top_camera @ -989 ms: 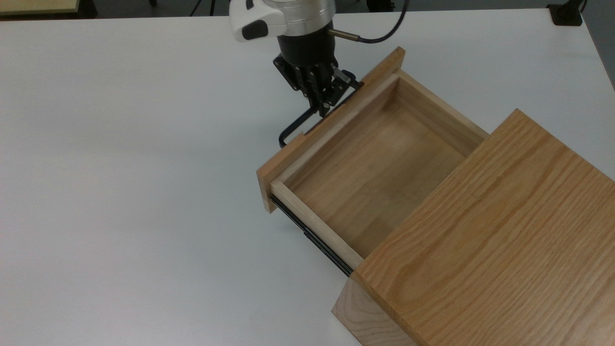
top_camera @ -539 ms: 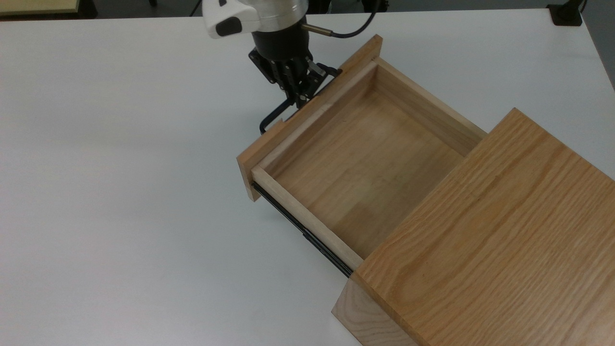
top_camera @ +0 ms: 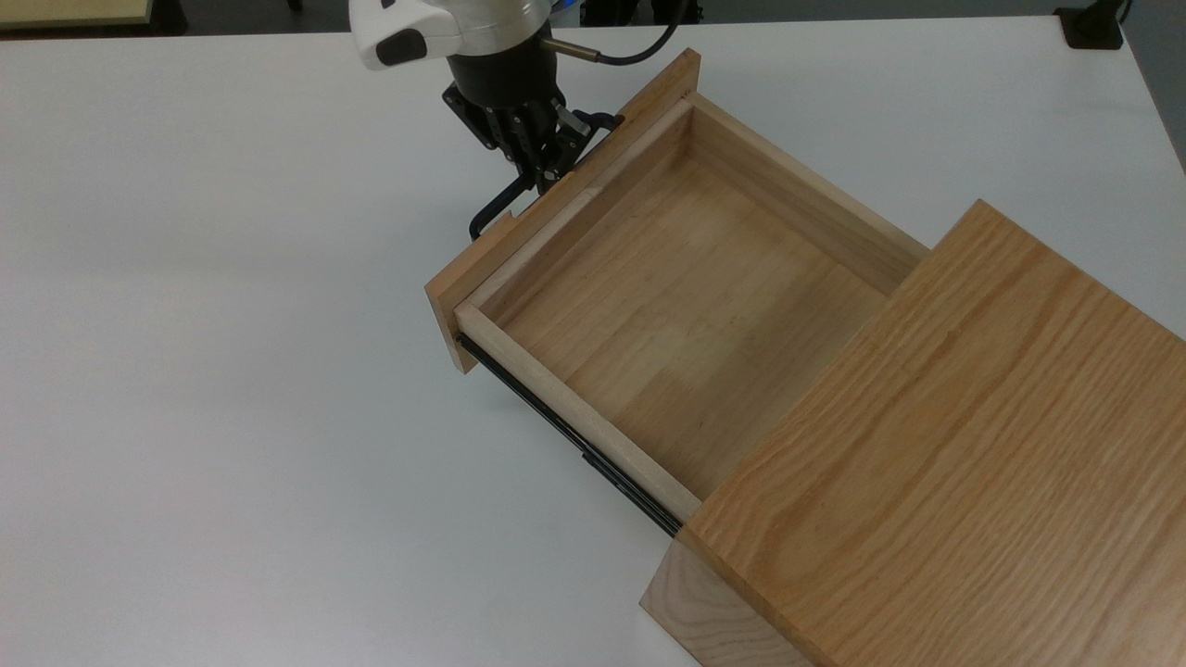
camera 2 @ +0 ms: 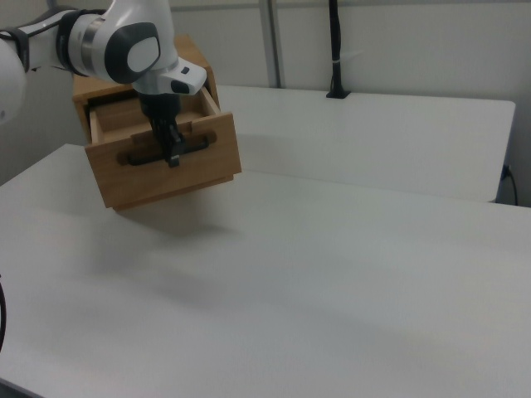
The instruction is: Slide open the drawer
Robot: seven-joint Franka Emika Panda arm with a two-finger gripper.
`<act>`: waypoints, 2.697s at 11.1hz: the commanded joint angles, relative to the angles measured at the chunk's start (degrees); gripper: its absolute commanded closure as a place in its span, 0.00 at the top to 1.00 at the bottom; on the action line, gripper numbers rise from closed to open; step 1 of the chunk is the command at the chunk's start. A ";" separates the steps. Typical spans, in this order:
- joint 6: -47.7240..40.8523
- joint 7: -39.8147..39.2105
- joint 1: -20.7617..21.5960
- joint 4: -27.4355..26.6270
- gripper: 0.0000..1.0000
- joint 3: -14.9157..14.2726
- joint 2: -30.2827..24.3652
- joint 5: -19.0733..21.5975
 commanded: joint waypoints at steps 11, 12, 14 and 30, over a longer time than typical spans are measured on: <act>-8.27 -3.90 -1.62 -0.91 1.00 -2.19 -10.16 -0.38; -8.89 -3.81 -0.39 -1.17 1.00 -2.19 -10.25 -1.08; -9.16 -4.42 2.33 -1.78 1.00 -3.59 -11.12 -3.27; -10.12 -30.62 11.13 -1.52 1.00 -15.20 -12.00 -8.91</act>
